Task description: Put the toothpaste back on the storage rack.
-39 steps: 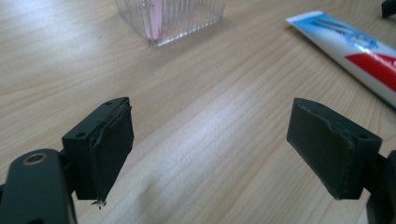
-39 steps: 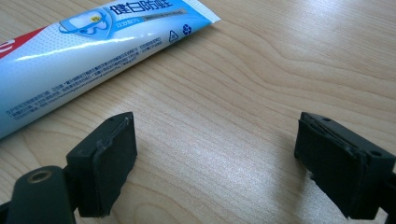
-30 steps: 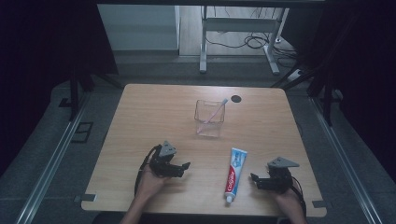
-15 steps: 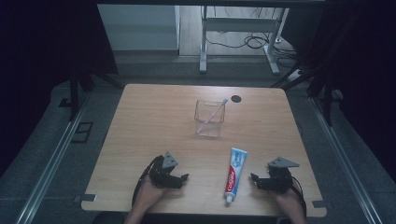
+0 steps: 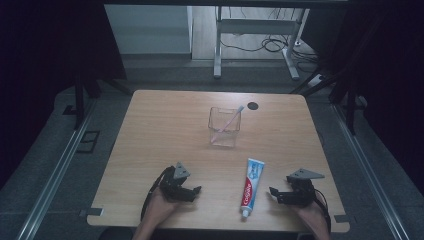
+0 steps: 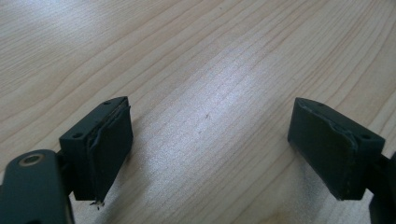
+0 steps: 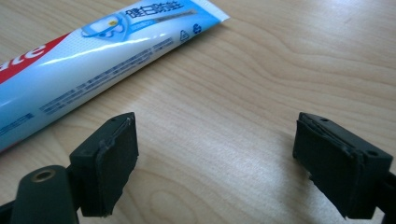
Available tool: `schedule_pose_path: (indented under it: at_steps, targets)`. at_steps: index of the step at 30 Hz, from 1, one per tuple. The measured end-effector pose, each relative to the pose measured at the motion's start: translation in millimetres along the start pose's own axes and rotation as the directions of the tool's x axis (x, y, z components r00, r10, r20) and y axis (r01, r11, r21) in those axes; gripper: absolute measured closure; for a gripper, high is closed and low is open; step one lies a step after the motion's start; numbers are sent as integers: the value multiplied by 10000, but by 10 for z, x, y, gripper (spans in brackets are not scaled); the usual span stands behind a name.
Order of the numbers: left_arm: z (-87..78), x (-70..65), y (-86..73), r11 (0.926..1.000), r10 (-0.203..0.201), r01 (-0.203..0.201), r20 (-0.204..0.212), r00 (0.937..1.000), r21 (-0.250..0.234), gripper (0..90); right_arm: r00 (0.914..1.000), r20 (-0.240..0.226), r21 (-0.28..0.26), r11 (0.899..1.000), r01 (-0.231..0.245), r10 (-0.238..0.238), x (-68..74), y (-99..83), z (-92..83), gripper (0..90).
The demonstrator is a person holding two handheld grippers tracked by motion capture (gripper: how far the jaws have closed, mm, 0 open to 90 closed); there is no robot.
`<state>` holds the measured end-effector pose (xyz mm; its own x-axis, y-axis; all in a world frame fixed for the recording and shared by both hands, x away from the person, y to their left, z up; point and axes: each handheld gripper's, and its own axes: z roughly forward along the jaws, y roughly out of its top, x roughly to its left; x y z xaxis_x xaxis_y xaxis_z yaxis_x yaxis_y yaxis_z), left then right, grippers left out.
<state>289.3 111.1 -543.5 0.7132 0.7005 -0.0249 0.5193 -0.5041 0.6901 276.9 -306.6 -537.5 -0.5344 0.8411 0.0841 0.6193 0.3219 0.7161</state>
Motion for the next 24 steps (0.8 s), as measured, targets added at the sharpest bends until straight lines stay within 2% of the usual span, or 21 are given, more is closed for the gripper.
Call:
schedule_pose_path:
  at_steps: [5, 8, 14, 18, 24]
  targets:
    - [-1, -2, -1, 10000, -27, 27, -32, 10000, 3, 141, 9993, -367, 299, 9995, -30, 41, 28, 33, -16, 163]
    - [-1, -5, -1, 10000, -64, 64, -62, 10000, -1, 141, 9990, -443, 213, 9998, -40, 50, 38, 51, -36, 195]
    - [-1, -6, -1, 10000, -100, 100, -101, 9999, -1, 142, 9971, -755, -565, 9984, 87, -130, 53, 129, -140, 346]
    - [-1, -5, -1, 9999, -133, 133, -129, 9998, -5, 142, 9947, -994, -807, 9965, 196, -276, 98, 184, -178, 406]
    - [-2, -4, -1, 9999, -154, 154, -153, 9998, 2, 142, 9881, -1420, -428, 9977, 532, -588, 226, 255, -132, 482]
